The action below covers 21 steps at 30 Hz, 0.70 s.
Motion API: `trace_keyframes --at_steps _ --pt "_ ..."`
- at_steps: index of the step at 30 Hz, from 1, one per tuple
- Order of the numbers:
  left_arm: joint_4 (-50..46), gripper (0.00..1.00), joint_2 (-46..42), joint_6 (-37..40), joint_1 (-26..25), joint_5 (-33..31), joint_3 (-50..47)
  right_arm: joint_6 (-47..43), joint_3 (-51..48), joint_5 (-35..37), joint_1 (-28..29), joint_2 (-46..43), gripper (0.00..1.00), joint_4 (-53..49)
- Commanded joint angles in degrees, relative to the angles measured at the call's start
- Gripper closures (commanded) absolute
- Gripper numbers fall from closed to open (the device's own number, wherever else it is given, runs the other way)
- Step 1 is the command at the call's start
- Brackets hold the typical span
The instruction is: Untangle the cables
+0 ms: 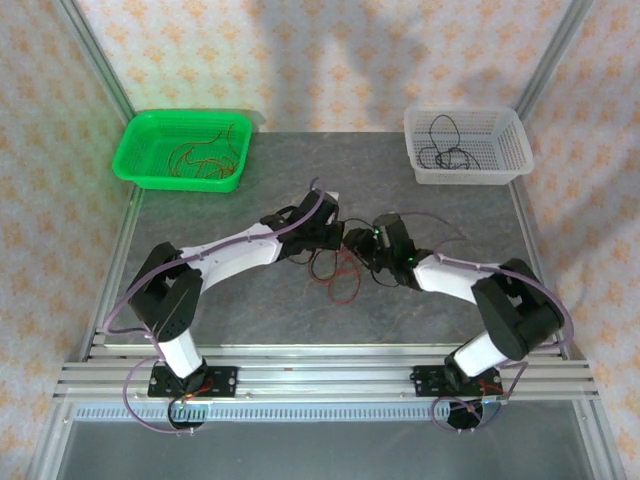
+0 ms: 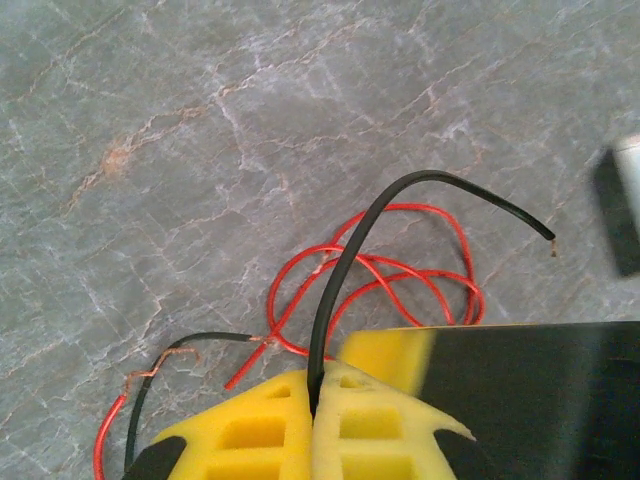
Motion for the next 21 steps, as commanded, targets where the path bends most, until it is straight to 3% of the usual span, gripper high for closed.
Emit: trace_keyframes --at_steps 1,10,21 --pt "1.8 1.00 -4.6 -1.4 -0.5 0.1 0.8 5.2 0.5 -1.9 1.2 4.0 0.55 8.7" --pt "-1.1 1.00 -13.4 0.4 -0.5 -0.7 4.6 6.8 -1.8 2.2 3.2 8.1 0.59 10.3" --pt "-10.3 1.00 -19.2 4.7 -0.5 -7.9 15.3 5.1 -7.3 8.4 3.1 7.1 0.59 6.8"
